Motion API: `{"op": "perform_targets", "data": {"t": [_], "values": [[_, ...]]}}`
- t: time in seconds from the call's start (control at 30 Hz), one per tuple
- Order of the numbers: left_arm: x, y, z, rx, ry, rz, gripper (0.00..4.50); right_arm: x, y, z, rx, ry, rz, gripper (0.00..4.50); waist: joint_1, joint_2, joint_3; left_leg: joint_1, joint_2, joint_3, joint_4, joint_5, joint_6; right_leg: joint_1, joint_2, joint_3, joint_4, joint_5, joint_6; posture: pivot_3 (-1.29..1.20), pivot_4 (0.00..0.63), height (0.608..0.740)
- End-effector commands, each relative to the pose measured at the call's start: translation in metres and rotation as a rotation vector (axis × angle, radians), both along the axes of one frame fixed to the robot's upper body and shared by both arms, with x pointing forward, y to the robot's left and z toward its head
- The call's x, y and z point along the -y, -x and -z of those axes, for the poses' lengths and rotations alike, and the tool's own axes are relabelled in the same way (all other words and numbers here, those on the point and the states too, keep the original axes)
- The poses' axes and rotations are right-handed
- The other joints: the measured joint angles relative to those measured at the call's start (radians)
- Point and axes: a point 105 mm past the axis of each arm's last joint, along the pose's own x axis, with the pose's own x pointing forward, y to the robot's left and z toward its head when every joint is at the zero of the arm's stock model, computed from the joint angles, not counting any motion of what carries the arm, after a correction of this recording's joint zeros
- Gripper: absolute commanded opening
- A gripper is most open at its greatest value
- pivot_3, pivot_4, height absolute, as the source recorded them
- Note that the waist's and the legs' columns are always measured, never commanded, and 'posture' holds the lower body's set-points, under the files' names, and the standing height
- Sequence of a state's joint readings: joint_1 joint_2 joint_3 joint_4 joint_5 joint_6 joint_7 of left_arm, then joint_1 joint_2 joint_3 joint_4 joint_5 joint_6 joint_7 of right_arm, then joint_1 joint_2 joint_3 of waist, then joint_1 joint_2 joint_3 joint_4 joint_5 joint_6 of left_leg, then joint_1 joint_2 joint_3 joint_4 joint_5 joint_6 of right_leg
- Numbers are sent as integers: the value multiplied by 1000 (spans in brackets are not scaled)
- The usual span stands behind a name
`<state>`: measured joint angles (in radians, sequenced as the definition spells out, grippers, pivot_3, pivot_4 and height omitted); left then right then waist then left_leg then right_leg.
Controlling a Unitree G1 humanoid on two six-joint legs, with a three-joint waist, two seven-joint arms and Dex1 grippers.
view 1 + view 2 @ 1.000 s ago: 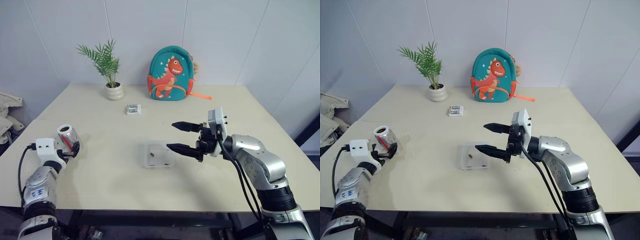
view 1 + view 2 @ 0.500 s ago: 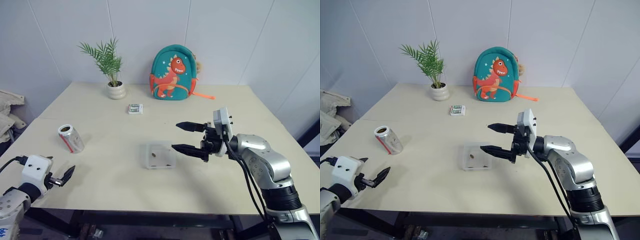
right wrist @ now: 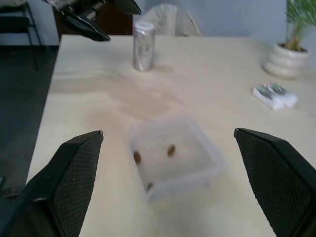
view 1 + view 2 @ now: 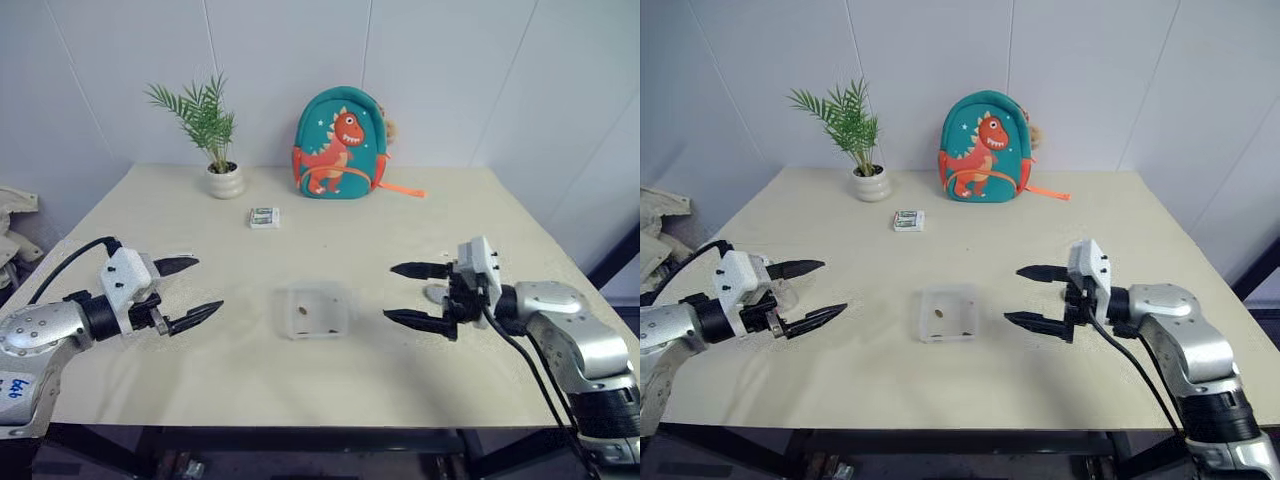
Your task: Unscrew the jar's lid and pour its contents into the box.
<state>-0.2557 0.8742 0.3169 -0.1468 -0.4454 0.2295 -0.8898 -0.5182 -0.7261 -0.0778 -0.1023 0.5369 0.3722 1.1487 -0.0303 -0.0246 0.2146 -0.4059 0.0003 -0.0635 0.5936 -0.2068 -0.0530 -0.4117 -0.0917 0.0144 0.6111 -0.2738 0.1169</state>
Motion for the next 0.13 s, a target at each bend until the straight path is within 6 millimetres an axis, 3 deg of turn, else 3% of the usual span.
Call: {"op": "perform_targets", "data": {"t": [0.03, 0.13], "values": [[1, 1, 4, -18, 12, 29, 4483, 8, 13, -18, 75, 1, 26, 4500, 0, 0, 0, 0, 0, 0, 0, 0, 0, 0, 0, 0, 0, 0, 0, 0, 150, 740], [2, -1, 8, -26, 21, 34, 4483, 8, 15, -17, 76, 4, 34, 4500, 0, 0, 0, 1, 0, 1, 0, 0, 0, 0, 0, 1, 0, 0, 0, 0, 150, 740]]}}
